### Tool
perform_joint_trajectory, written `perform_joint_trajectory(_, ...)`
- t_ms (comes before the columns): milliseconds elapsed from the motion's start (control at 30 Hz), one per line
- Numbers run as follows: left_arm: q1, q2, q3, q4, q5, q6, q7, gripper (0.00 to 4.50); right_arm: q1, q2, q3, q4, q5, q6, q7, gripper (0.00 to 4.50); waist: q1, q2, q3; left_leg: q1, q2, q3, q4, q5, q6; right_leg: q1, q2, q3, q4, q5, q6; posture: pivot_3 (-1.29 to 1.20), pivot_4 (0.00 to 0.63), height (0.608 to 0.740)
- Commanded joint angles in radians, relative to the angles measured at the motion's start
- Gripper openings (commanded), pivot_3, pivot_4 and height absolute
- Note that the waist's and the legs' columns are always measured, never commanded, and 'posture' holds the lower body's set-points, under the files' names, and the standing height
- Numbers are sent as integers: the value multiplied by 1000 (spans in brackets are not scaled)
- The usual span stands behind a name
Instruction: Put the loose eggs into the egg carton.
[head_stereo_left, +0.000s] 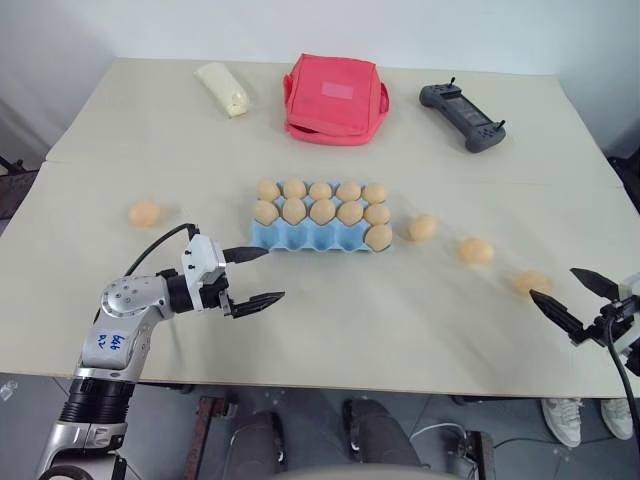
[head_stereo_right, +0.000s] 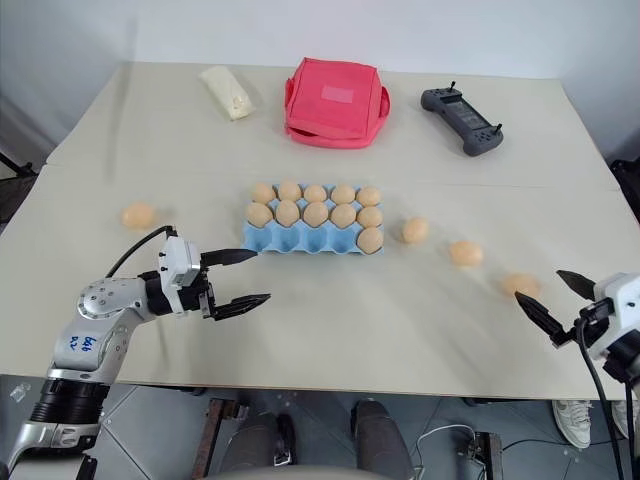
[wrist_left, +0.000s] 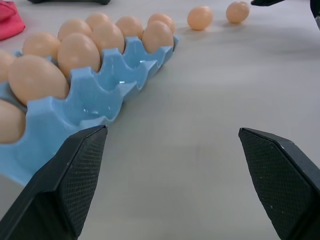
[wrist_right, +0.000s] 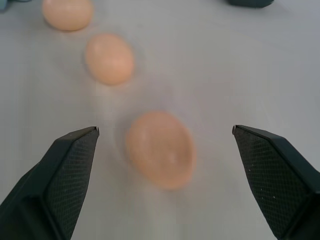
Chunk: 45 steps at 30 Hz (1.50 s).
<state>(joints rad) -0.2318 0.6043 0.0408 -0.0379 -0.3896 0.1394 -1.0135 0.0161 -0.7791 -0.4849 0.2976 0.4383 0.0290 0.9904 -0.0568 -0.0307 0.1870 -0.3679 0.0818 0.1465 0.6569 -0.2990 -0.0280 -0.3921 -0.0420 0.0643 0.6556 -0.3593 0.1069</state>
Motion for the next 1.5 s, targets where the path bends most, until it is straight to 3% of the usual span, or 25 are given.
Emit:
perform_joint_trajectory(33, 20, 14, 41, -65, -22, -5, 11, 4491, -81, -39, 43, 111, -29, -8, 48, 4500, -1, 0, 0, 0, 0, 0, 0, 0, 0, 0, 0, 0, 0, 0, 0, 0, 150, 740)
perform_joint_trajectory(100, 34, 19, 51, -81, -29, 1, 12, 4491, -136, -44, 76, 189, -54, -24, 73, 4500, -1, 0, 0, 0, 0, 0, 1, 0, 0, 0, 0, 0, 0, 0, 0, 0, 150, 740)
perform_joint_trajectory(200, 56, 31, 67, -102, -36, 11, 12, 4500, -222, -43, 124, 288, -86, -52, 104, 3914, -2, 0, 0, 0, 0, 0, 2, 0, 1, 0, 0, 0, 0, 0, 1, 0, 150, 740)
perform_joint_trajectory(400, 87, 44, 108, -132, -50, 26, 29, 4500, -286, -44, 164, 314, -87, -59, 170, 1928, -2, 0, 0, -1, 0, 0, 2, 0, 0, 0, 0, 0, 0, 0, 1, 0, 150, 740)
perform_joint_trajectory(467, 101, 45, 122, -140, -53, 26, 32, 4500, -284, -40, 172, 239, -73, -38, 193, 1777, -2, 0, 0, -1, 1, 0, 2, 0, 0, 0, -1, 0, 0, 0, 1, 0, 150, 740)
perform_joint_trajectory(667, 139, 43, 142, -159, -56, -5, 21, 4500, -247, -34, 319, -361, 88, 331, 201, 1777, -9, 2, 1, 0, 6, 0, 2, 0, 0, 0, -2, 1, 1, 1, 1, 0, 150, 740)
perform_joint_trajectory(800, 138, 43, 128, -146, -45, -25, 13, 4500, -376, 59, 436, -507, 111, 500, 69, 1777, -5, 2, 1, -1, 8, -2, 2, 0, -1, -1, -2, -2, 1, 2, -2, 0, 150, 740)
perform_joint_trajectory(1000, 135, 37, 118, -143, -38, -28, 29, 4500, -557, 201, 584, -393, -38, 466, -50, 1777, 2, 2, 1, -3, 8, 0, 2, 0, -1, -3, -2, -4, -1, 4, -4, 0, 150, 740)
perform_joint_trajectory(1300, 178, 31, 131, -189, -47, -7, 82, 4500, -733, 384, 644, -54, -189, 281, -120, 1777, -15, 2, 1, -6, 4, 5, 2, -3, 0, -8, -1, -6, -1, 5, -3, 0, 150, 740)
perform_joint_trajectory(1500, 188, 34, 131, -207, -56, 6, 97, 4500, -734, 404, 628, -69, -170, 299, -80, 3760, -25, 2, 1, -6, 7, 5, 2, -3, -1, -8, -1, -7, -1, 5, -3, 0, 150, 740)
